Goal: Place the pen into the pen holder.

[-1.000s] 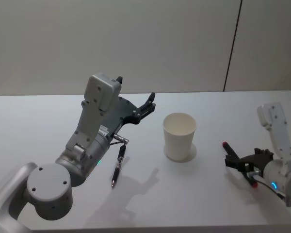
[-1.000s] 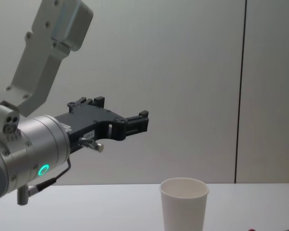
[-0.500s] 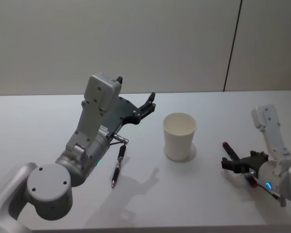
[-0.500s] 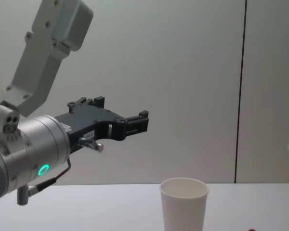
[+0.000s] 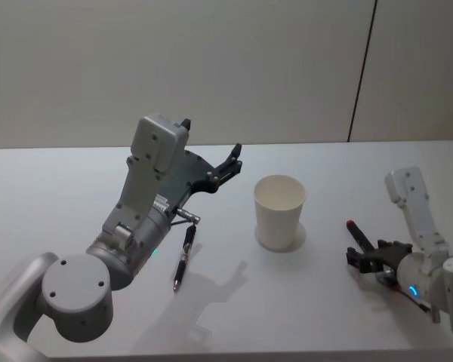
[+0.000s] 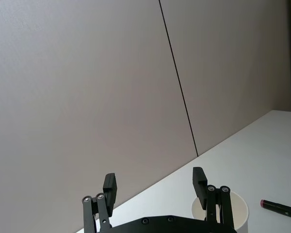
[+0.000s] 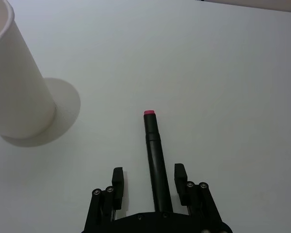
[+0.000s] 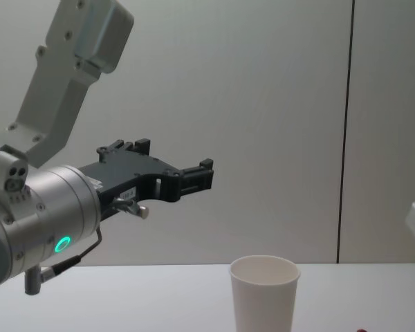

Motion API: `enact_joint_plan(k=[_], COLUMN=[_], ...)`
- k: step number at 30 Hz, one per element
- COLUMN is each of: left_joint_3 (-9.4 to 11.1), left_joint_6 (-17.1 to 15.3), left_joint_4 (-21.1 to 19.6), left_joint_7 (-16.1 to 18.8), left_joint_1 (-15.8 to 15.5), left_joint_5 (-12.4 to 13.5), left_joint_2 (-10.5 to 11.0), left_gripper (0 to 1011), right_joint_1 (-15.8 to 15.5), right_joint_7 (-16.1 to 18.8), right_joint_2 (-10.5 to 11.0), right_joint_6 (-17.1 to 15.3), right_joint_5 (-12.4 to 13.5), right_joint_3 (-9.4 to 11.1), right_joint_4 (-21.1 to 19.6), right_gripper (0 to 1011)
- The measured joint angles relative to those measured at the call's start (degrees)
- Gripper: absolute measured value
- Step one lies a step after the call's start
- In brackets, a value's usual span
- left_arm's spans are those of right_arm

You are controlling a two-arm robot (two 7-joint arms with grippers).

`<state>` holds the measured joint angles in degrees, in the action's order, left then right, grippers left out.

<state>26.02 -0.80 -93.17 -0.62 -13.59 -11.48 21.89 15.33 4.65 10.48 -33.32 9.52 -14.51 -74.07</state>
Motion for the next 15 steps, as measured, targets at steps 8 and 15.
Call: enact_joint_plan(k=[8, 15], left_joint_3=[0.00, 0.00], left_joint_6=[0.00, 0.00], left_joint_4=[0.00, 0.00], left_joint_7=[0.00, 0.00], left_joint_1=[0.00, 0.00], left_joint_5=[0.00, 0.00], left_joint_2=[0.00, 0.00], left_gripper=[1000, 1000], right_joint_1=[0.37, 0.71], right_joint_7=[0.00, -0.21], right_joint_2=[-0.32, -0.58], right_joint_6=[0.07, 0.10], right_joint_5=[-0.24, -0.38], right_joint_3=[-0.04, -0.01], right_joint_4=[0.84, 1.51], right_gripper=[446, 196])
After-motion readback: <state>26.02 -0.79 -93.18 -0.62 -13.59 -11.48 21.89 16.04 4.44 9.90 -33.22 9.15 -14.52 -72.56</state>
